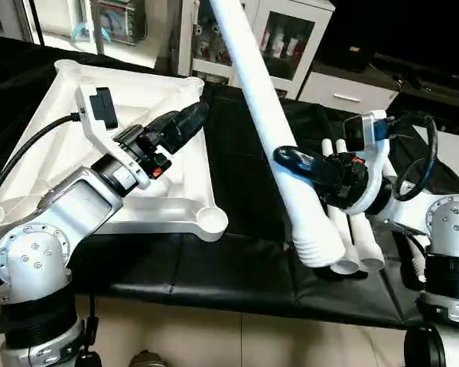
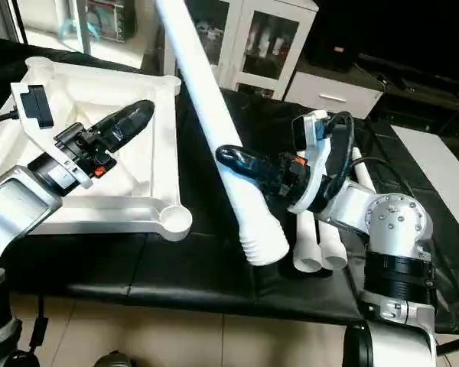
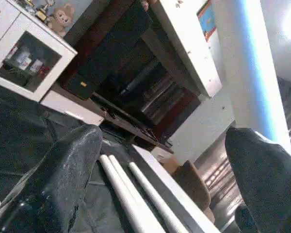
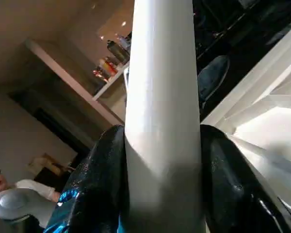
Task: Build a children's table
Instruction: Pick table leg
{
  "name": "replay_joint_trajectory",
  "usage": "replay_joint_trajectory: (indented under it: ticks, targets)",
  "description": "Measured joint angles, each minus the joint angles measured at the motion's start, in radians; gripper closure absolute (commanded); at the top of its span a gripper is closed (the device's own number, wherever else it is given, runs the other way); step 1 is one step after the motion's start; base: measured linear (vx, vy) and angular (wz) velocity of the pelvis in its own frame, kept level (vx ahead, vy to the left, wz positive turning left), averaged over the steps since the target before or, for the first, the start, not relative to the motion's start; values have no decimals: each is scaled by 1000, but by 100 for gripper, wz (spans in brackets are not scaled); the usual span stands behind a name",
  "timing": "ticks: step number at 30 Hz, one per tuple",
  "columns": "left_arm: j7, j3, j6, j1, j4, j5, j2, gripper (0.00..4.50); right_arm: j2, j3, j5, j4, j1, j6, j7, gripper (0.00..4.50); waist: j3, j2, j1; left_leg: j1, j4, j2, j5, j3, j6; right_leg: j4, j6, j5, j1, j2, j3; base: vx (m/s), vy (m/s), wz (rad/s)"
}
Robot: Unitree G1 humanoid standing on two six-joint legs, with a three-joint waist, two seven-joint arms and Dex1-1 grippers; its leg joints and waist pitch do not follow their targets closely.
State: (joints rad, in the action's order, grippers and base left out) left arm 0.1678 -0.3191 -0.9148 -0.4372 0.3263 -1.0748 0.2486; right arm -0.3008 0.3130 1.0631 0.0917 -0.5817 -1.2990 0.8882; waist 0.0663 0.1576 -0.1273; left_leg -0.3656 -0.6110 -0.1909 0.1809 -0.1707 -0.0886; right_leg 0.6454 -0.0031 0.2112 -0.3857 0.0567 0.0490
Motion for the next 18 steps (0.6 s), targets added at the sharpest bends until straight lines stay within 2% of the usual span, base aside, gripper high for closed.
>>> replay_joint_trajectory:
  ticks: [4,9,13,18]
  targets:
    - [-1,2,4,0,3,-9,-9,0,0,9,12,0,0,-9,-20,273,0,0,-5,0,0,0,0,0,0,0,0,0,0,0,0,0,0,0]
    - [-7,-1,-1,-15,0,-86,-47,0,-1,12,23,-12,3,-19,-30,273,0,0,-17,-1,0,0,0,0,0,0,0,0,0,0,0,0,0,0]
    - [-8,8,-18,-61,-11,-154,-73,0,-4,-1,28,-44,14,-26,-30,273,-1,2,-20,-1,0,0,0,0,0,0,1,0,0,1,1,0,0,0]
    - [-6,23,-28,-98,-66,-157,-90,0,-10,-40,25,-71,41,-25,-31,273,-1,2,-18,-1,0,0,0,0,-1,-1,2,0,0,1,2,0,0,0]
